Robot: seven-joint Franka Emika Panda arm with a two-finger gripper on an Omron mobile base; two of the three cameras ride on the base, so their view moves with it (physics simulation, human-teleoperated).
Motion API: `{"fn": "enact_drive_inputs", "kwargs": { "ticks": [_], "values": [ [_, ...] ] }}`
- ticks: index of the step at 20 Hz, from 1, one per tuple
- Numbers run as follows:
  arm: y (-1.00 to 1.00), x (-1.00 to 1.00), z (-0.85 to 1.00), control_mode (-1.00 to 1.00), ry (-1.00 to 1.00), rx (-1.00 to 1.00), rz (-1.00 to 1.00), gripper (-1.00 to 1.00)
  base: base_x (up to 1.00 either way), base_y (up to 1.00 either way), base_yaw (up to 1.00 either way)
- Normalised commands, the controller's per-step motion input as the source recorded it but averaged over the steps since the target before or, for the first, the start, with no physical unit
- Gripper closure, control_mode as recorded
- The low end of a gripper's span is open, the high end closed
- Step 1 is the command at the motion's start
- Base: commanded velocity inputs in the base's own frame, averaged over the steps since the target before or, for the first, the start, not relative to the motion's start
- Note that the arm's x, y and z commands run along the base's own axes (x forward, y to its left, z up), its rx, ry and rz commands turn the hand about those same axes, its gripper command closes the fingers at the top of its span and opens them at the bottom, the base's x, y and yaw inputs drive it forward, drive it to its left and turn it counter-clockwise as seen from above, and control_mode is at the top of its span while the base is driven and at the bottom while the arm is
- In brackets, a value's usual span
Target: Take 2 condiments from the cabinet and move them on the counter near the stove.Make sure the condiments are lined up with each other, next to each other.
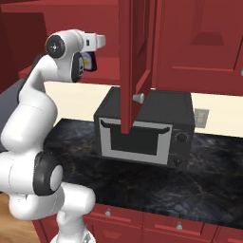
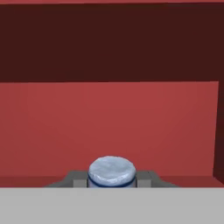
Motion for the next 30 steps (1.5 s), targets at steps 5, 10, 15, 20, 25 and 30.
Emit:
{"fn": "enact_drive_inputs", "kwargs": {
  "ticks": [5, 10, 15, 20, 25, 30],
  "values": [
    [-0.02, -0.83, 0.05, -1.0, 0.01, -0.01, 0.0, 1.0, 0.0, 0.0, 0.0],
    [-0.01, -0.92, 0.0, -1.0, 0.01, -0.03, 0.0, 1.0, 0.0, 0.0, 0.0],
    [-0.08, -0.96, 0.0, -1.0, -0.01, -0.04, 0.07, 1.0, 0.0, 0.0, 0.0],
    [-0.06, -1.0, 0.0, -1.0, 0.0, -0.04, 0.12, 1.0, 0.0, 0.0, 0.0],
    [0.0, -1.0, 0.0, -1.0, 0.0, -0.02, 0.02, 1.0, 0.0, 0.0, 0.0],
    [0.0, -0.93, 0.0, -1.0, 0.0, 0.0, -0.07, 1.0, 0.0, 0.0, 0.0]
  ]
}}
